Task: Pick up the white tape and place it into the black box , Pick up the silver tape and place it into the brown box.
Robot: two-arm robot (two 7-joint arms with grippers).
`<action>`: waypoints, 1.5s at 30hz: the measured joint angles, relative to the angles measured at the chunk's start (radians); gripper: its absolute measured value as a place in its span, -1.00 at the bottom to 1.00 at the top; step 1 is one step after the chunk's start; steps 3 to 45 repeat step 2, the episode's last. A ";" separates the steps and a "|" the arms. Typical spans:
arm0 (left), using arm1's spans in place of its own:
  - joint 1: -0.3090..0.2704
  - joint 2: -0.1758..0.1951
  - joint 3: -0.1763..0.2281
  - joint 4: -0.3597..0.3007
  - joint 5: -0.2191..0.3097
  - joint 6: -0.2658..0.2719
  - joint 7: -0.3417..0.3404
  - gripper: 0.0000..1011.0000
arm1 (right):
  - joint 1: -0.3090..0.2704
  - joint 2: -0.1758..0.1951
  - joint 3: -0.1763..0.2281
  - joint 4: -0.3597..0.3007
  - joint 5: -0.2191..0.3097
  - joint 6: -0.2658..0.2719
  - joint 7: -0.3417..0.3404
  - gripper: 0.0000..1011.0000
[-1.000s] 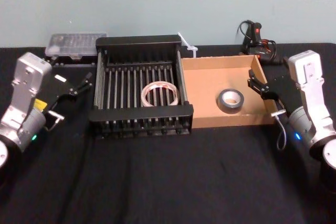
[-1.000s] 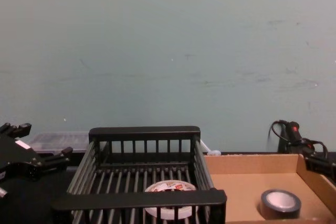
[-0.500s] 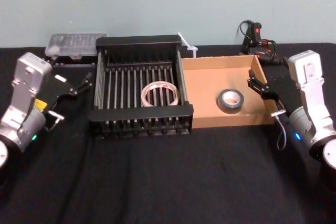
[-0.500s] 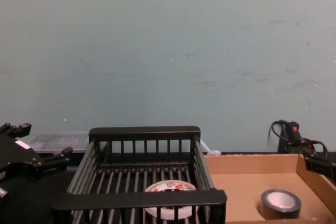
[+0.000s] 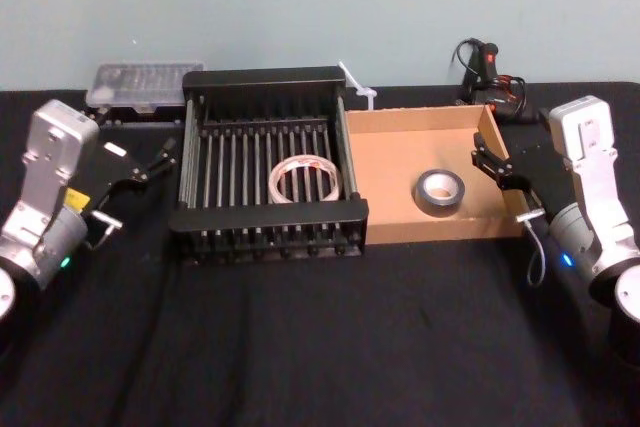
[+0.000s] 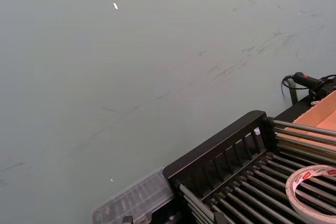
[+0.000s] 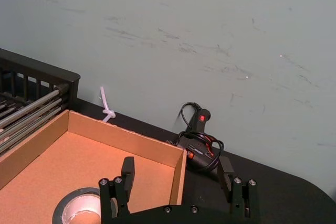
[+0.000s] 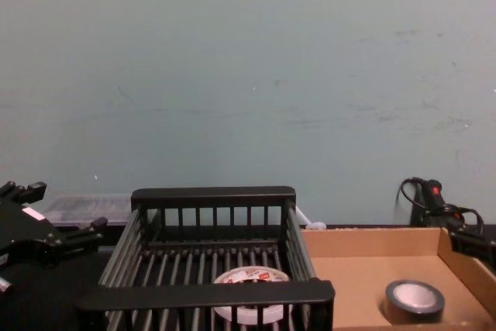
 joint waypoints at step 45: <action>0.000 0.000 0.000 0.000 0.000 0.000 0.000 0.98 | 0.000 0.000 0.000 0.000 0.000 0.000 0.000 0.98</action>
